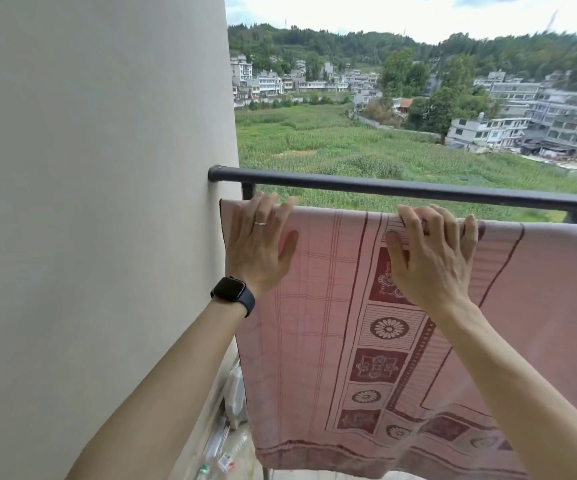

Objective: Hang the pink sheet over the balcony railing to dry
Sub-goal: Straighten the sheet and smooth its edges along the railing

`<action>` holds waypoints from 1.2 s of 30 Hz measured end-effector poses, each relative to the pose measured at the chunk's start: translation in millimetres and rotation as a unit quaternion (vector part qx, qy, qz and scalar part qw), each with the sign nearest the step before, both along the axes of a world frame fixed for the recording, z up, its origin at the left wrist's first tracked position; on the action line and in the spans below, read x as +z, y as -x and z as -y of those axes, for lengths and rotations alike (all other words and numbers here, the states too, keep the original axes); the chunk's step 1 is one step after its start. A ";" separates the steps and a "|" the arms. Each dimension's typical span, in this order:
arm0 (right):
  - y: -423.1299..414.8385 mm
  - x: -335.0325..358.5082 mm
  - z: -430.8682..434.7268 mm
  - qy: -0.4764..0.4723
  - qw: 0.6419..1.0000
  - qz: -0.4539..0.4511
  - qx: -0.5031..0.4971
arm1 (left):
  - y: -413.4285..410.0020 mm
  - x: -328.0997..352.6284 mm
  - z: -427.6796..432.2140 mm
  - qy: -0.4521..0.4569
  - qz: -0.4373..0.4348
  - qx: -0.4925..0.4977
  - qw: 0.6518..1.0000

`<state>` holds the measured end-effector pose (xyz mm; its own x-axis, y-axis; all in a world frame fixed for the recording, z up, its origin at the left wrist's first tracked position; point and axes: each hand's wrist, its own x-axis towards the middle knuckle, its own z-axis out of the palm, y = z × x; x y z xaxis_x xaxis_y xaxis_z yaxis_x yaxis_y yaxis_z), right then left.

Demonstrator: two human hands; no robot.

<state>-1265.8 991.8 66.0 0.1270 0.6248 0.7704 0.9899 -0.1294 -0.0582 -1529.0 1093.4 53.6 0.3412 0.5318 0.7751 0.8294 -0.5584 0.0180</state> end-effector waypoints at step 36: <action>-210.7 13.9 89.6 0.017 0.994 -0.066 -0.091 | -210.7 27.1 69.4 0.007 0.022 -0.100 0.995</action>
<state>-1055.1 902.2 79.9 0.3388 0.6067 0.7191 0.9338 -0.3104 -0.1780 -1318.3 1024.0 80.7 0.4073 0.4682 0.7842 0.6998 -0.7117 0.0615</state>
